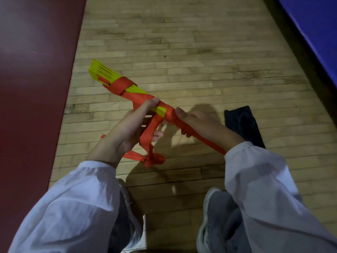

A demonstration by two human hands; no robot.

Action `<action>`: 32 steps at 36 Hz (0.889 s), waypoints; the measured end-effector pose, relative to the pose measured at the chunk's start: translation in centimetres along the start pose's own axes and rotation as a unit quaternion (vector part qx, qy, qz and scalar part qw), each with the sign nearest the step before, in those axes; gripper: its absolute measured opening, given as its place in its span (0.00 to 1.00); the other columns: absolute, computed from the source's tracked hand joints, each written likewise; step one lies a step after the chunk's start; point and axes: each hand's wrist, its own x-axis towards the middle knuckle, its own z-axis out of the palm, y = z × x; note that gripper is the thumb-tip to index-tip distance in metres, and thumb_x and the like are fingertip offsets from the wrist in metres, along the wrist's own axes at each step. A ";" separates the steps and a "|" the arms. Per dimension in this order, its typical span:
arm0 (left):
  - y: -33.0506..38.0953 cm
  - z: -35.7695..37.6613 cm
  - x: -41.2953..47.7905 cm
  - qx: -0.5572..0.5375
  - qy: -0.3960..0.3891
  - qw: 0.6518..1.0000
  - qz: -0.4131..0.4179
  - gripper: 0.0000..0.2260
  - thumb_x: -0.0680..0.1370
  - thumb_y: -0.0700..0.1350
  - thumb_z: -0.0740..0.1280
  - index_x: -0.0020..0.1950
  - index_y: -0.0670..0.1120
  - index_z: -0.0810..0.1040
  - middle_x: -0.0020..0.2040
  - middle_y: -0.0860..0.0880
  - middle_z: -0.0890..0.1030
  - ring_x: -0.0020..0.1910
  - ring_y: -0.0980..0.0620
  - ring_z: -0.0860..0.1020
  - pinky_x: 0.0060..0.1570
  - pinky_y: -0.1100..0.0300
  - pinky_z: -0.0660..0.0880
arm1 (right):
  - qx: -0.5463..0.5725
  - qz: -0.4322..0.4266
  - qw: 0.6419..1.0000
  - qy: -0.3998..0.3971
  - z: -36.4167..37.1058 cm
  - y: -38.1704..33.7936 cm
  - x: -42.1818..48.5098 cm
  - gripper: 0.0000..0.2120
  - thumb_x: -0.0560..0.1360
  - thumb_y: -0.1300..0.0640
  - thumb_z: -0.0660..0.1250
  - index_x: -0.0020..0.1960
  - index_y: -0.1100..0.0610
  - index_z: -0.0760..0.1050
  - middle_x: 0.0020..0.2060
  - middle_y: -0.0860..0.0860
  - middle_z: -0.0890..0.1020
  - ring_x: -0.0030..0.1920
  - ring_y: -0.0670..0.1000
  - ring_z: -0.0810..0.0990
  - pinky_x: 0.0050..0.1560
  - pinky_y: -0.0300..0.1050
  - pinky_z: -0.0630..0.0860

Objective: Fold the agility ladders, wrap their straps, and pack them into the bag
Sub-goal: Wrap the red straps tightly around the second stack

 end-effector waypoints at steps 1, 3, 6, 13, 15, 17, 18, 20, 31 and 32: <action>0.0 -0.1 0.0 0.005 -0.015 1.000 -0.009 0.20 0.77 0.59 0.63 0.57 0.43 0.78 0.50 0.40 0.84 0.29 0.49 0.79 0.26 0.62 0.76 | -0.001 0.001 1.000 0.004 0.0 0.1 0.1 0.28 0.76 0.33 0.50 0.44 0.52 0.79 0.39 0.53 0.84 0.37 0.48 0.81 0.48 0.46 0.76; 0.0 -0.2 0.0 0.011 -0.044 0.999 -0.023 0.21 0.76 0.60 0.64 0.60 0.45 0.76 0.51 0.41 0.84 0.30 0.50 0.79 0.26 0.62 0.76 | -0.008 0.000 1.000 0.012 0.2 0.2 0.1 0.30 0.75 0.32 0.50 0.48 0.55 0.79 0.40 0.53 0.83 0.39 0.49 0.81 0.49 0.46 0.76; -0.2 -0.4 0.1 0.003 -0.058 0.998 -0.035 0.20 0.77 0.57 0.64 0.60 0.44 0.76 0.52 0.40 0.83 0.29 0.51 0.78 0.25 0.63 0.76 | -0.018 0.005 0.999 0.030 0.4 0.2 0.2 0.36 0.68 0.28 0.49 0.49 0.57 0.79 0.40 0.52 0.83 0.42 0.51 0.82 0.51 0.49 0.76; -0.3 -0.5 0.7 -0.020 -0.033 0.998 -0.049 0.18 0.80 0.53 0.61 0.56 0.39 0.79 0.49 0.39 0.83 0.27 0.52 0.78 0.23 0.65 0.74 | -0.056 0.012 0.997 0.042 0.7 0.4 0.6 0.32 0.70 0.29 0.56 0.57 0.54 0.74 0.46 0.47 0.78 0.47 0.48 0.77 0.51 0.50 0.75; -0.3 -0.4 0.8 -0.030 -0.023 0.998 -0.054 0.21 0.80 0.54 0.60 0.59 0.37 0.78 0.49 0.39 0.83 0.28 0.52 0.80 0.23 0.65 0.74 | -0.063 0.015 0.997 0.048 0.8 0.5 0.7 0.29 0.72 0.31 0.59 0.57 0.54 0.73 0.47 0.49 0.79 0.47 0.49 0.78 0.51 0.50 0.75; -0.4 -0.4 0.8 -0.042 -0.021 0.997 -0.056 0.22 0.80 0.55 0.59 0.59 0.37 0.78 0.47 0.39 0.83 0.28 0.53 0.80 0.24 0.66 0.75 | -0.068 0.015 0.996 0.054 1.0 0.5 0.7 0.27 0.72 0.32 0.60 0.57 0.54 0.73 0.46 0.49 0.79 0.46 0.50 0.78 0.50 0.51 0.75; -0.4 -0.3 0.8 -0.049 -0.022 0.997 -0.058 0.23 0.80 0.56 0.59 0.59 0.37 0.78 0.45 0.40 0.83 0.28 0.53 0.80 0.24 0.66 0.75 | -0.067 0.014 0.996 0.056 1.0 0.5 0.6 0.27 0.72 0.32 0.61 0.56 0.53 0.74 0.46 0.49 0.79 0.46 0.50 0.78 0.49 0.51 0.75; -0.5 -0.4 0.8 -0.065 -0.022 0.996 -0.062 0.23 0.80 0.57 0.58 0.57 0.38 0.78 0.42 0.41 0.84 0.28 0.54 0.80 0.23 0.66 0.75 | -0.059 0.008 0.996 0.060 1.1 0.4 0.5 0.25 0.72 0.33 0.63 0.55 0.53 0.74 0.44 0.49 0.79 0.44 0.50 0.78 0.46 0.49 0.74; -0.7 -0.2 0.9 -0.074 -0.002 0.997 -0.024 0.16 0.82 0.48 0.56 0.44 0.40 0.76 0.34 0.44 0.80 0.24 0.54 0.78 0.22 0.67 0.72 | -0.041 -0.003 0.997 0.069 1.1 -0.1 -0.1 0.20 0.68 0.36 0.71 0.51 0.49 0.78 0.41 0.45 0.80 0.43 0.43 0.78 0.41 0.40 0.72; -0.7 -0.3 1.0 -0.073 -0.005 0.997 -0.020 0.16 0.82 0.49 0.56 0.45 0.40 0.76 0.36 0.44 0.80 0.24 0.54 0.78 0.23 0.66 0.73 | -0.038 -0.002 0.997 0.060 1.1 -0.1 -0.1 0.17 0.68 0.36 0.71 0.48 0.47 0.78 0.40 0.44 0.80 0.41 0.42 0.78 0.40 0.39 0.71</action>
